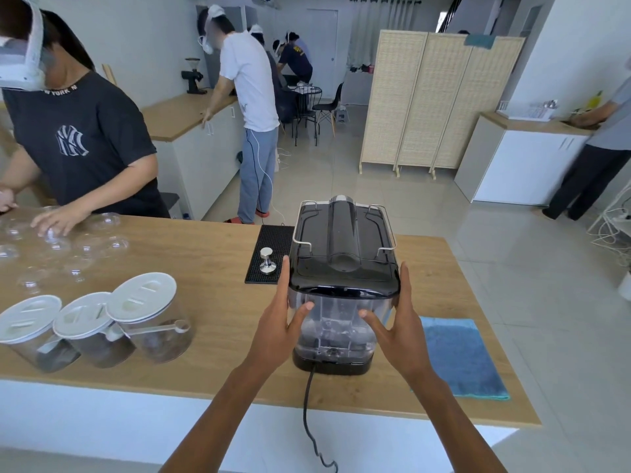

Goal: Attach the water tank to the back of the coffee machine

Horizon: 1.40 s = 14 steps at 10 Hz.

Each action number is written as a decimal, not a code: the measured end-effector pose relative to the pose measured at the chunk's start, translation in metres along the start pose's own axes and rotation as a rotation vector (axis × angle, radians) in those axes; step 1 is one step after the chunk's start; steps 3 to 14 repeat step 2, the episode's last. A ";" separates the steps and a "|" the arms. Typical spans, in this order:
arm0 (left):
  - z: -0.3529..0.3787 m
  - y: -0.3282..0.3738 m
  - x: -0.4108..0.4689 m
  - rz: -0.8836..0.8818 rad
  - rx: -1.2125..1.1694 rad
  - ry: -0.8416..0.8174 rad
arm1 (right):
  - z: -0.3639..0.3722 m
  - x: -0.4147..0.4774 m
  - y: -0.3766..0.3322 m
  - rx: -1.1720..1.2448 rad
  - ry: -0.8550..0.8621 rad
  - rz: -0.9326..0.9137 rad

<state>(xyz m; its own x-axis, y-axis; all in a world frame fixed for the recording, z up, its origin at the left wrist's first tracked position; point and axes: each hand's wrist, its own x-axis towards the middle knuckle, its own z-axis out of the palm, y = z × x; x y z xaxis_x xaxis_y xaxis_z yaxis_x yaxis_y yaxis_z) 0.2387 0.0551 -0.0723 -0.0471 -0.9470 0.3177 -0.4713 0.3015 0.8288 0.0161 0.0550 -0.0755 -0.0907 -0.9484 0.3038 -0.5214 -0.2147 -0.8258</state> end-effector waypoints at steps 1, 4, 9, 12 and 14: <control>-0.004 -0.019 -0.011 -0.015 0.090 -0.046 | 0.002 -0.010 0.014 -0.016 -0.013 0.026; -0.012 -0.043 -0.023 0.032 0.208 -0.100 | -0.001 -0.017 0.032 -0.095 -0.048 0.036; -0.012 -0.043 -0.023 0.032 0.208 -0.100 | -0.001 -0.017 0.032 -0.095 -0.048 0.036; -0.012 -0.043 -0.023 0.032 0.208 -0.100 | -0.001 -0.017 0.032 -0.095 -0.048 0.036; -0.012 -0.043 -0.023 0.032 0.208 -0.100 | -0.001 -0.017 0.032 -0.095 -0.048 0.036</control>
